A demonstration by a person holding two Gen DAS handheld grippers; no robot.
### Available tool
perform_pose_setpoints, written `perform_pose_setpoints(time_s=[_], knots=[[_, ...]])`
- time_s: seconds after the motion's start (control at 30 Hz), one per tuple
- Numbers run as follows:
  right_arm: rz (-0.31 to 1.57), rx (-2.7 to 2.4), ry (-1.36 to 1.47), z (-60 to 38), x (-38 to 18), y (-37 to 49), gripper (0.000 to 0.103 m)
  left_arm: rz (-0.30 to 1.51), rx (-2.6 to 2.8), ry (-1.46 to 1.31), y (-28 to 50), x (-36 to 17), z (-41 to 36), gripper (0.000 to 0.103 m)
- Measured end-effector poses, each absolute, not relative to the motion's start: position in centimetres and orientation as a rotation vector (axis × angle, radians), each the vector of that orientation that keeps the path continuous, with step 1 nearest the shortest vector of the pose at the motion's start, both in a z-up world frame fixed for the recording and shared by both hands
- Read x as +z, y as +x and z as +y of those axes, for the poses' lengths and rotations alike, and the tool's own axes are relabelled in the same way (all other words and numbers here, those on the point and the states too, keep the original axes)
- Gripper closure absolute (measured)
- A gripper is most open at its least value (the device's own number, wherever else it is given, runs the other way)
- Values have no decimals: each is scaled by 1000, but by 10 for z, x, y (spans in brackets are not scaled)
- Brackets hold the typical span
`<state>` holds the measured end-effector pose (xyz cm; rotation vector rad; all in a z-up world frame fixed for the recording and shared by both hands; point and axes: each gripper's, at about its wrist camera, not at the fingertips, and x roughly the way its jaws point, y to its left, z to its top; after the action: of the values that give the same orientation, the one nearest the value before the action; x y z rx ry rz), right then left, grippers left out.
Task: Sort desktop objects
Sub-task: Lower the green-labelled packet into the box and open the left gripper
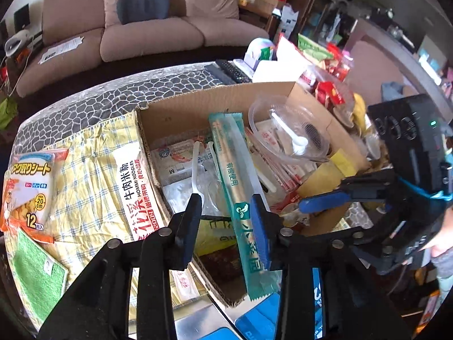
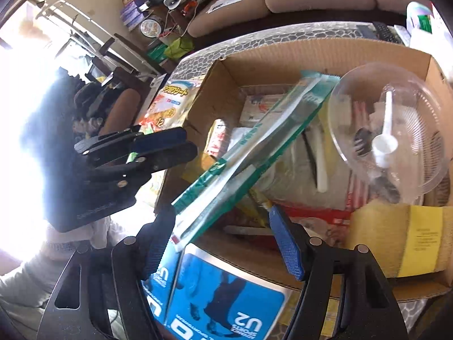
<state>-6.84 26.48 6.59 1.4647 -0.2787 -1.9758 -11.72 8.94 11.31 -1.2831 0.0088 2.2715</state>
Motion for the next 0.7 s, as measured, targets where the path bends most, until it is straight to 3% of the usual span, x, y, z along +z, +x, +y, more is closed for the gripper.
perform_pose_setpoints(time_s=[0.1, 0.23, 0.4, 0.7], knots=[[-237, -1938, 1496, 242, 58, -71, 32, -48, 2264, -1274, -110, 121, 68, 70], [-240, -1958, 1515, 226, 49, -84, 61, -105, 2238, -1274, -102, 122, 48, 69], [-524, -2016, 1485, 239, 33, -100, 66, -124, 2198, -1293, -99, 112, 39, 68], [-440, -2156, 1511, 246, 41, -116, 71, 25, 2126, -1337, -87, 91, 65, 68]])
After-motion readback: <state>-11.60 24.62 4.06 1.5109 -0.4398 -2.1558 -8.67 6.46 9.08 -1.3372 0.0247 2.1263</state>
